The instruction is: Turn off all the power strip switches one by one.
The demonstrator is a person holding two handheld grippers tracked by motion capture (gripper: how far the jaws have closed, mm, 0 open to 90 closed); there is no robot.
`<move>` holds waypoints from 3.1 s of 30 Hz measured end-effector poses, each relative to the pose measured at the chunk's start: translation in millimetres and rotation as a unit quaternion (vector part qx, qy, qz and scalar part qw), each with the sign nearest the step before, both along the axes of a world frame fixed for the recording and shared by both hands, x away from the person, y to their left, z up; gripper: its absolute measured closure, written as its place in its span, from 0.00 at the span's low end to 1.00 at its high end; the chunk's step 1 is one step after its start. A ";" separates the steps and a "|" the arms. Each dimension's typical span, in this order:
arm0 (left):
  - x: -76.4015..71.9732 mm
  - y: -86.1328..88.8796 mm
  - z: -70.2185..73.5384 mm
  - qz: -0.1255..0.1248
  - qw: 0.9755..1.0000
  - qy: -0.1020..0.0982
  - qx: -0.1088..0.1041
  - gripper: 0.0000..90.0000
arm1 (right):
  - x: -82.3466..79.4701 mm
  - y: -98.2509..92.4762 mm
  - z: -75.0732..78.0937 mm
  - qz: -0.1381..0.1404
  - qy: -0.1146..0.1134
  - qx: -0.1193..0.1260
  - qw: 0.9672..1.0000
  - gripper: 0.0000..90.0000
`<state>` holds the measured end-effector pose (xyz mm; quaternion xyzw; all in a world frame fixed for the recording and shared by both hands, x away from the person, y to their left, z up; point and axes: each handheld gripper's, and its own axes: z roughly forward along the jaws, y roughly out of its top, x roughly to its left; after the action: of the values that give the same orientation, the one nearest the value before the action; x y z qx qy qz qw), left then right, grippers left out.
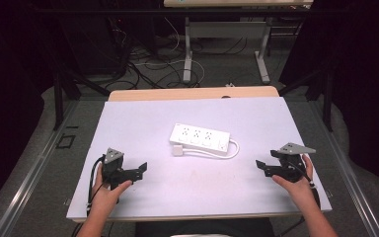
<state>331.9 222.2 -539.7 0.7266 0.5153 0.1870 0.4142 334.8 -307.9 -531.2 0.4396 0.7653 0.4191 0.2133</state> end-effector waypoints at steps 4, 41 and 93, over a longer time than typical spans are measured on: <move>-0.6 0.7 0.4 0.002 1.000 0.001 0.002 0.01 | 1.0 3.1 3.3 0.015 -0.005 -0.007 1.000 0.35; -2.5 1.4 0.1 0.001 1.000 0.003 -0.001 0.01 | 68.8 78.7 59.5 0.087 0.056 -0.093 0.990 0.60; -3.3 3.4 -0.5 0.002 1.000 0.002 0.004 0.01 | 115.1 129.7 10.2 0.116 0.112 -0.121 0.979 1.00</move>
<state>328.6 225.6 -540.2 0.7276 0.5170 0.1883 0.4096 450.0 -178.2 -521.1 0.3631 0.8751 0.2931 0.1283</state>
